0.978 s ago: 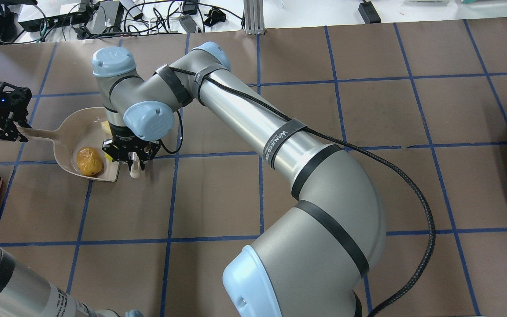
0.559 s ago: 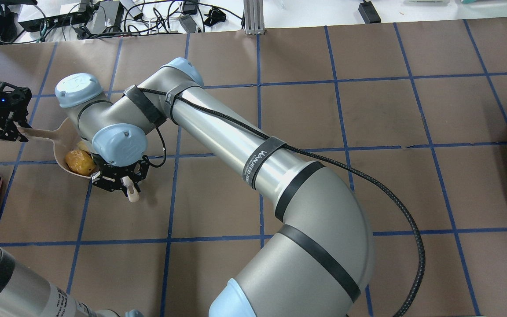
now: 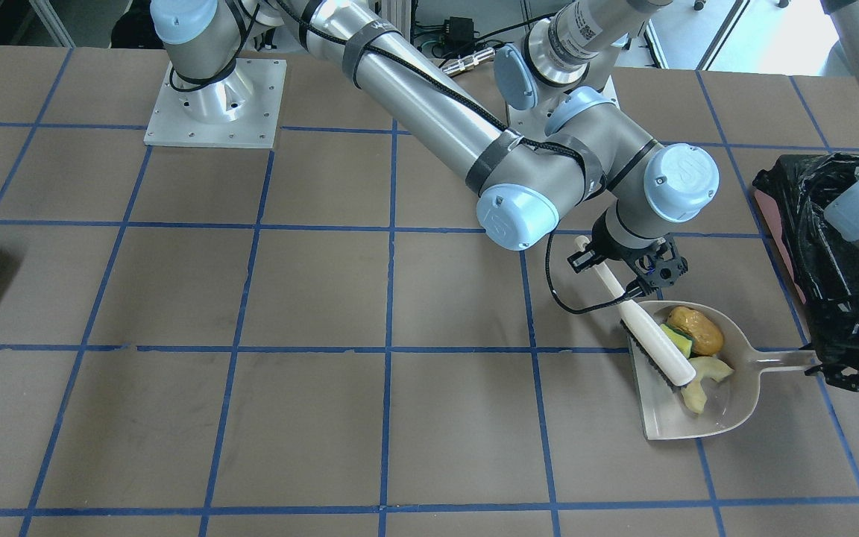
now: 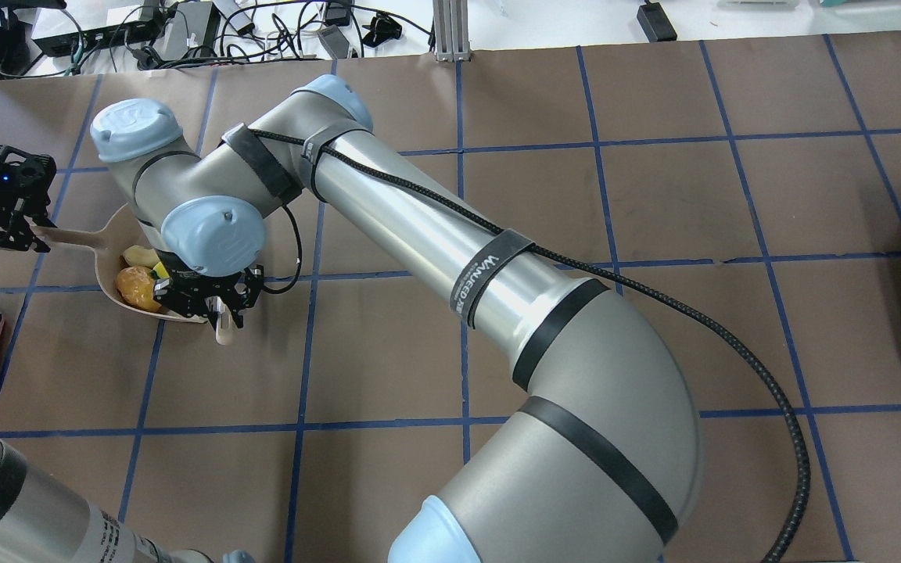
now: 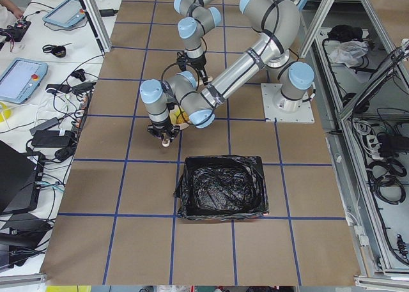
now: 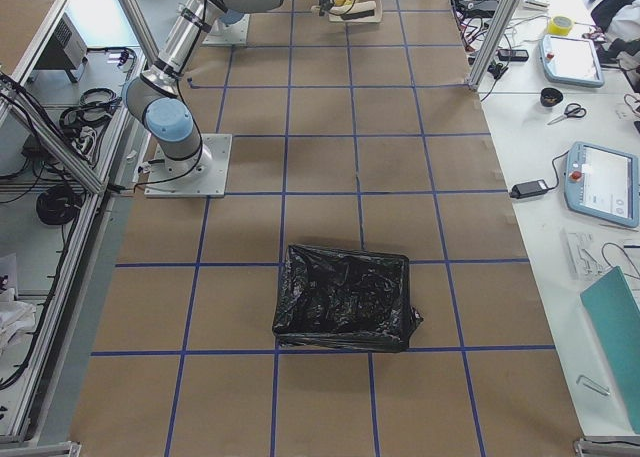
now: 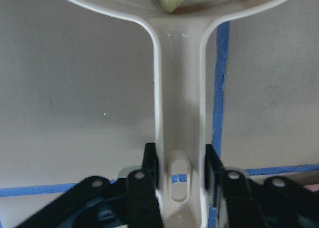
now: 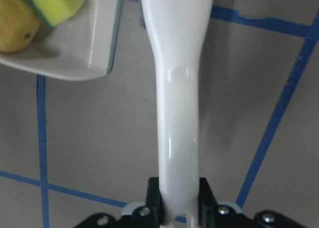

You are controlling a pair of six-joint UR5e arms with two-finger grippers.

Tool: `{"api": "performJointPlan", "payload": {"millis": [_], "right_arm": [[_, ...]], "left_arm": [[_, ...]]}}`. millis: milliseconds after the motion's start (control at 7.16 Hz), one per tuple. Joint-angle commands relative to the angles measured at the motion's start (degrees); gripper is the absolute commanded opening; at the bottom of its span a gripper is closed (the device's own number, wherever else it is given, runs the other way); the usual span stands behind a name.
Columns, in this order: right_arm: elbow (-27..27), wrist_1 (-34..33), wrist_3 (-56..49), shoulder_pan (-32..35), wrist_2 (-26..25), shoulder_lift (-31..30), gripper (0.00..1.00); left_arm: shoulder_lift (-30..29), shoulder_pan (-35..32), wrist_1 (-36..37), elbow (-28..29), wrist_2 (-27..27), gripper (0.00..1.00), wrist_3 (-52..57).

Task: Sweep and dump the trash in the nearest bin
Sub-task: 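Sweep the sponge and banana peel into the dustpan with the brush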

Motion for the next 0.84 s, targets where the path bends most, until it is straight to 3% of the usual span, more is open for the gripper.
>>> {"api": "performJointPlan", "payload": {"millis": [0,140,419,559,699], "right_arm": [[1.9,1.4,17.8,-3.5,0.8,-3.1,0.0],[6.2,6.2,16.3,-5.5,-0.1,-7.3,0.0],[29.1,4.6,9.2,-6.7,-7.0,-21.3,0.0],[42.1,-2.4,3.4,-7.6,-10.5,-29.1,0.0],[53.7,-11.3,-0.9,-9.6,-10.7,-35.5,0.0]], "left_arm": [[0.0,0.0,0.0,0.0,0.0,0.0,0.0],[0.1,0.0,0.1,0.1,0.0,0.0,0.0],[2.2,0.4,-1.0,-0.1,-1.7,0.0,-0.6],[2.6,1.7,-4.5,0.5,-5.7,0.0,-1.0],[3.9,4.4,-5.8,1.0,-6.1,0.0,-1.0]]}}
